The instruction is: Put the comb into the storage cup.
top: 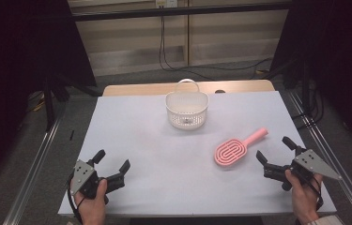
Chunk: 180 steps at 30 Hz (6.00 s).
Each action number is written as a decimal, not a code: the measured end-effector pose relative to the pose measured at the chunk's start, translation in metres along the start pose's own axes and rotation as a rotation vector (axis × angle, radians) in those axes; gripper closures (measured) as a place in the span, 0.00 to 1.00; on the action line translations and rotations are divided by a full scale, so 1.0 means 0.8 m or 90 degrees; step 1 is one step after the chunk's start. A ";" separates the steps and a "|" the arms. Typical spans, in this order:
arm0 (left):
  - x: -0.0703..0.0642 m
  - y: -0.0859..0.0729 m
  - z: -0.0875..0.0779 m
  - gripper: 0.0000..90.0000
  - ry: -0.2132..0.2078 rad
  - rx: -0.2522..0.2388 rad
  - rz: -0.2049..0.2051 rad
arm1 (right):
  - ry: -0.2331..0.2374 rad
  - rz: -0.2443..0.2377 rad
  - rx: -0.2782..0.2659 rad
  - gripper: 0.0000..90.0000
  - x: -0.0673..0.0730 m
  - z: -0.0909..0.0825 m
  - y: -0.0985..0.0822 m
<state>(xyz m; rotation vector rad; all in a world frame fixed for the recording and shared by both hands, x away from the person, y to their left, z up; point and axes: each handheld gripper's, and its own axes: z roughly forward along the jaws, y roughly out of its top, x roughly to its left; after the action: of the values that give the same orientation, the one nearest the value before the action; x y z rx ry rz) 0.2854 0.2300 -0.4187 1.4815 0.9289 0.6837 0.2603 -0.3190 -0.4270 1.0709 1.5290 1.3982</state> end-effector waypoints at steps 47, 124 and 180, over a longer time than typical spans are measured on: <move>-0.003 -0.002 0.005 0.03 -0.020 0.001 0.024 | 0.044 -0.025 -0.020 0.00 0.012 0.037 0.024; -0.003 -0.002 0.011 0.03 -0.032 0.005 0.025 | 0.125 -0.030 0.045 1.00 -0.007 0.141 0.044; -0.003 -0.003 0.014 0.03 -0.030 0.016 0.029 | 0.112 -0.114 0.472 1.00 -0.066 0.176 0.028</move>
<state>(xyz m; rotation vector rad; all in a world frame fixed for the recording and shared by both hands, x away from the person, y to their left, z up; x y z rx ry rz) 0.2931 0.2224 -0.4222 1.5386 0.8736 0.6694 0.4119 -0.3211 -0.4162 1.2034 2.3012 0.8176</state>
